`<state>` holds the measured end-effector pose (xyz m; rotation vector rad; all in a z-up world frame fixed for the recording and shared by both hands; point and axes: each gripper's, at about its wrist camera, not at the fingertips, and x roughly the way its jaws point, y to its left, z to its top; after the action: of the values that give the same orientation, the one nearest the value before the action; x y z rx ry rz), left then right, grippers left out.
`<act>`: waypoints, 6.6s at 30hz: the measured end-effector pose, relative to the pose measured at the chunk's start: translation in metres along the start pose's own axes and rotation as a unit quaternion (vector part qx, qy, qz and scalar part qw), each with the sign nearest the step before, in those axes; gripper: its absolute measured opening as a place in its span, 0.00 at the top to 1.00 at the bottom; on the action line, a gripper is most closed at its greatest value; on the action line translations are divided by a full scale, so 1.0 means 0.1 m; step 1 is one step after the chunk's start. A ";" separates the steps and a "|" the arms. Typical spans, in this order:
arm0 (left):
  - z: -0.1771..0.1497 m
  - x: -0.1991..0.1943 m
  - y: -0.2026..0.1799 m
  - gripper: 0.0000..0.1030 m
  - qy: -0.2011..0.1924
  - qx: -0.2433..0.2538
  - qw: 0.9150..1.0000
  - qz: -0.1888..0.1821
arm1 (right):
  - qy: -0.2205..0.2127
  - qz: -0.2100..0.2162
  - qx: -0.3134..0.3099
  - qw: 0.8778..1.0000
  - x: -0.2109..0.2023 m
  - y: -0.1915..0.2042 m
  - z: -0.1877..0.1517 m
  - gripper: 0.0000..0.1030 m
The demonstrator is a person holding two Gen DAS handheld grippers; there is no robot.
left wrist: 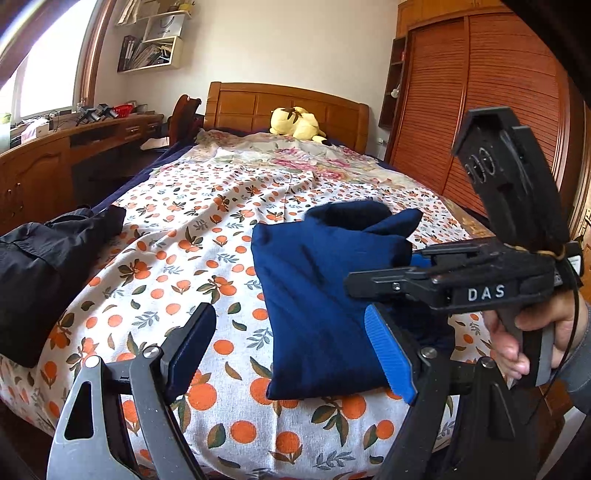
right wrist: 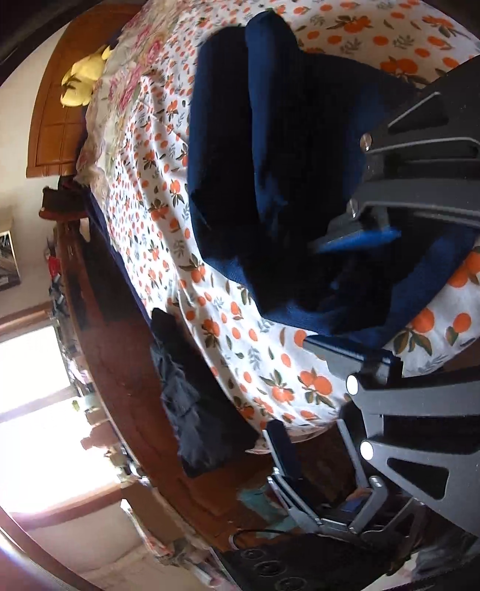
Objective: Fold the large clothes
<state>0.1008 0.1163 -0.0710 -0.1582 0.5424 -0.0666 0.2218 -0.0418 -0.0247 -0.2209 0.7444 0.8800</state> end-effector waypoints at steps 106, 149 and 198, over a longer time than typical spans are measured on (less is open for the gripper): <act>-0.51 0.61 0.02 0.16 0.124 0.004 0.990 0.073 | -0.020 -0.105 0.090 0.990 1.11 -2.13 -0.05 0.30; 0.01 -0.06 0.70 0.89 0.009 -0.004 1.000 -0.009 | -0.121 -0.112 0.004 0.986 0.24 -1.01 0.54 0.95; 0.28 -1.38 3.49 0.14 -0.029 -0.079 0.946 0.312 | -0.094 0.038 -0.147 0.984 1.70 1.55 1.58 0.58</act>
<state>0.0049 0.4788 -0.0353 -0.1378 0.5175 0.6000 0.2519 0.2349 -0.0050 -0.3663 0.4472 1.0667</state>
